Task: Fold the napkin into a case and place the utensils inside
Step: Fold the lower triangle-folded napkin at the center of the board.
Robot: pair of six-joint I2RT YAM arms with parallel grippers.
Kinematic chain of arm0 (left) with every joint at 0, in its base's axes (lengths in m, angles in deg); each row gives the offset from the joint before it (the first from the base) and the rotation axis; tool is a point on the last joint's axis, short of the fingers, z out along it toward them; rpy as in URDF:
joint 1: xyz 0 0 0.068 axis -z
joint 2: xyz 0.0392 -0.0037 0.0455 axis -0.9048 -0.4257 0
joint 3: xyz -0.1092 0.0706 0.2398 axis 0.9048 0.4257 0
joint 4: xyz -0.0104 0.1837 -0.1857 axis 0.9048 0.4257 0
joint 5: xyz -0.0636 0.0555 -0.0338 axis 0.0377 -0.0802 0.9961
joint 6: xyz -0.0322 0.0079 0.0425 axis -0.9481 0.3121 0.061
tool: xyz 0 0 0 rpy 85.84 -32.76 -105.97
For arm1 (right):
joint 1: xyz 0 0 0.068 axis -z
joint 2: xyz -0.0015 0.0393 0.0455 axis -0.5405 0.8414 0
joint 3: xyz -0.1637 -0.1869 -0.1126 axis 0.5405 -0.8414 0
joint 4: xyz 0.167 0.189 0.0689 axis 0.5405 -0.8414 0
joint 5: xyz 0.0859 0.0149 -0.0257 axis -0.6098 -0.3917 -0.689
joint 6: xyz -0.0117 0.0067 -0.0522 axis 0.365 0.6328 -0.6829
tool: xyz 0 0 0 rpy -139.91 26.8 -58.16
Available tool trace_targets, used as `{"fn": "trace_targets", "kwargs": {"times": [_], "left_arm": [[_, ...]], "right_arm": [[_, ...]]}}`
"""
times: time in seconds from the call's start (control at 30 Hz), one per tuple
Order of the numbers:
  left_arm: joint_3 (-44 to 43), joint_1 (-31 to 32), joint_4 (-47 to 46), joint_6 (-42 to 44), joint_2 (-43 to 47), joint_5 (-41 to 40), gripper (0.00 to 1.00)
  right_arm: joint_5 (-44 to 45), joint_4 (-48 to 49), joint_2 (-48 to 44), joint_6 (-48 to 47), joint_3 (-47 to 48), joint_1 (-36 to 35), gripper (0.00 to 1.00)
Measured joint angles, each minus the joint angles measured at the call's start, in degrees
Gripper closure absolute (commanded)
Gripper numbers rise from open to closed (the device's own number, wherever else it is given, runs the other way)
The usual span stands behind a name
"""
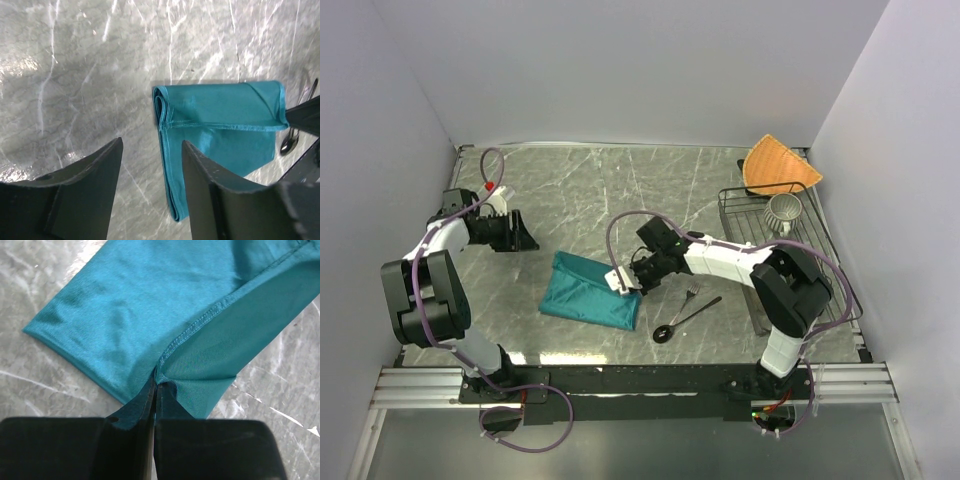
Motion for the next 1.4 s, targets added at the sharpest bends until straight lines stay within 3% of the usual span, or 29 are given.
{"fn": "trace_targets", "kwargs": {"times": [0.37, 0.57, 0.9, 1.23, 1.4], "left_arm": [[-4.6, 6.0, 5.1, 9.0, -0.1, -1.2, 0.46], [-5.5, 10.8, 5.8, 12.1, -1.9, -3.5, 0.37], [-16.8, 21.4, 12.8, 21.9, -13.7, -6.2, 0.38], [-22.2, 23.8, 21.9, 30.7, -22.2, -5.8, 0.51], [-22.1, 23.3, 22.9, 31.4, -22.7, -5.3, 0.68]], "right_arm": [[0.5, -1.5, -0.7, -4.4, -2.3, -1.0, 1.00], [0.9, -1.9, -1.1, -5.9, -2.8, -1.2, 1.00], [4.0, -2.3, 0.7, -8.5, -2.8, -1.7, 1.00], [6.1, -2.9, 2.2, -8.8, -1.1, -2.0, 1.00], [6.7, -2.9, 3.0, -9.2, -0.1, -2.0, 1.00]]}}
